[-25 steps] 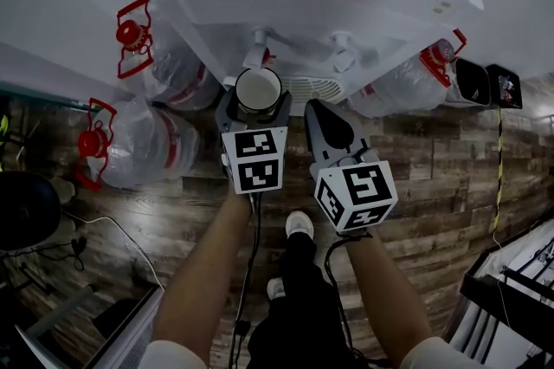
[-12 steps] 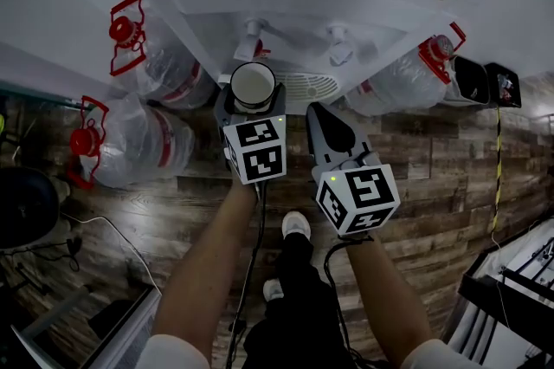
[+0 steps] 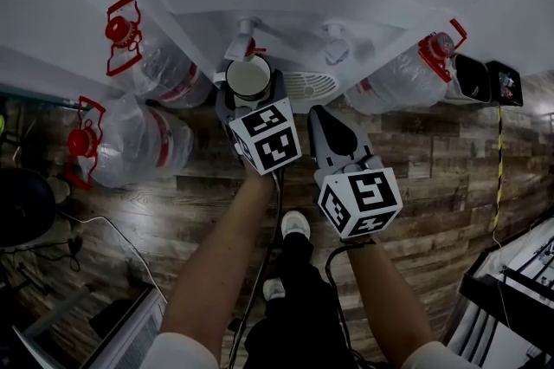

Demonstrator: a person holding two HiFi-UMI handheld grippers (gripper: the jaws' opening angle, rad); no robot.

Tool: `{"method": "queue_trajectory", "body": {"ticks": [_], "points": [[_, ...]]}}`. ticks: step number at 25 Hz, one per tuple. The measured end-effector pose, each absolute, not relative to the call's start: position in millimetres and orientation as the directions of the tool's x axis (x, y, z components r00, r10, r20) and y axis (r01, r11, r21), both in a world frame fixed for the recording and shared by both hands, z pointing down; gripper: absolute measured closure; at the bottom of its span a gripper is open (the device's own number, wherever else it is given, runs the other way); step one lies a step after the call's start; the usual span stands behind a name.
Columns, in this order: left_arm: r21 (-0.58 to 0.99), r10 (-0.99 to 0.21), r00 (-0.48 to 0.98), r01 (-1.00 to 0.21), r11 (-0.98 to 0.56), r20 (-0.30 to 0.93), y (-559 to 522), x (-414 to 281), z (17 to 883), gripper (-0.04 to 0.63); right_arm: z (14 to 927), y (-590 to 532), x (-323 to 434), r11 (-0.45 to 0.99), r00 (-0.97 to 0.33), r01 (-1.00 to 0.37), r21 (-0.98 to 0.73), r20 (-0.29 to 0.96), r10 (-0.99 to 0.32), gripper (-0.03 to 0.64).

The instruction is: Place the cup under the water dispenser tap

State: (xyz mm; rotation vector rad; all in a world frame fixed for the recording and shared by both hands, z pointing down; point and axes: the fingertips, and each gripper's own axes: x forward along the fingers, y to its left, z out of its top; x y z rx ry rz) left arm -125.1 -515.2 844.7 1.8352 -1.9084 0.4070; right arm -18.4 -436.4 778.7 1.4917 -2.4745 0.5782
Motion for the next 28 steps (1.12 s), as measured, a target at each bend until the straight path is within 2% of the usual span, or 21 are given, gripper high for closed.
{"method": "queue_trajectory", "body": {"ticks": [6,13,28], "points": [[0.102,-0.868,-0.063,-0.986,0.13,0.493,-518,-127,844,0.173,784,-437,-5,0.4,-0.461,-0.887,-0.233,0.371,-0.806,0.595],[0.102,-0.865,-0.003,-0.993,0.063,0.502,-514,-122,845,0.169,786,-437,-4,0.385,-0.461,-0.885,-0.263,0.372,-0.805,0.596],[0.08,-0.843,0.028,-0.997,0.018,0.538,-497,-116,839,0.158,771,-420,-1,0.387,-0.467,-0.881,-0.273,0.367,-0.804,0.596]]}}
